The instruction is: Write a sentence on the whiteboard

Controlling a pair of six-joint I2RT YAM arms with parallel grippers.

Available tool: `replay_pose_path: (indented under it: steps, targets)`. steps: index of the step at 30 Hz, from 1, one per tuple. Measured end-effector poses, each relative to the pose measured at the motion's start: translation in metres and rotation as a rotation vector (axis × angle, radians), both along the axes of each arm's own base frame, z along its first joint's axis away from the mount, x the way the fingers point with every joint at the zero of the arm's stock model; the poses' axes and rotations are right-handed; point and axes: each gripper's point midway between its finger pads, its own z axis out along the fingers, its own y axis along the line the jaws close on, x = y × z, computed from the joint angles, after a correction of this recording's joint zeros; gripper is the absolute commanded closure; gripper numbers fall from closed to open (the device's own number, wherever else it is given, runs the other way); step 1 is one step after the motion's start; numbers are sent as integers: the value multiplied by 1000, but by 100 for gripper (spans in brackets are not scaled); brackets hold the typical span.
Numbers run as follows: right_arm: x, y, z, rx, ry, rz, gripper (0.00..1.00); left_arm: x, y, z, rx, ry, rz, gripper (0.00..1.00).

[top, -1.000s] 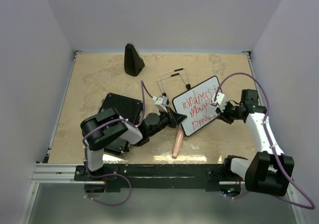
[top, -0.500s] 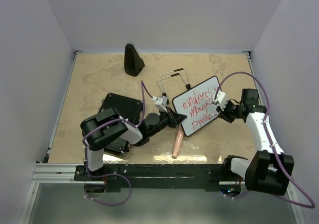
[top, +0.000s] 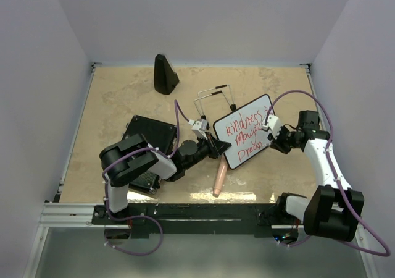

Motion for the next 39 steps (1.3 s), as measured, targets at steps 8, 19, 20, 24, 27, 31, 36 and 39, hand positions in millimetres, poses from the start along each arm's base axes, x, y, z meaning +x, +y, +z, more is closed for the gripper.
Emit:
replay_pose_path:
  steps: [8,19,20,24,27,31,36,39]
  targets:
    - [7,2,7,28,-17,-26,100,0,0,0,-1,0,0,100]
    - [16,1,13,43,-41,-62,100,0,0,0,0,0,0,100]
    - [16,1,13,41,-41,-63,100,0,0,0,-1,0,0,100]
    - [16,-2,12,25,-39,-71,100,0,0,0,-1,0,0,100]
    - [16,-3,11,20,-37,-73,100,0,0,0,-1,0,0,100]
    - [15,-4,8,14,-25,-66,100,0,0,0,0,1,0,100]
    - [9,-6,3,-10,1,-51,100,0,0,0,0,0,0,100]
    - [7,-7,0,-18,10,-46,100,0,0,0,0,0,0,100]
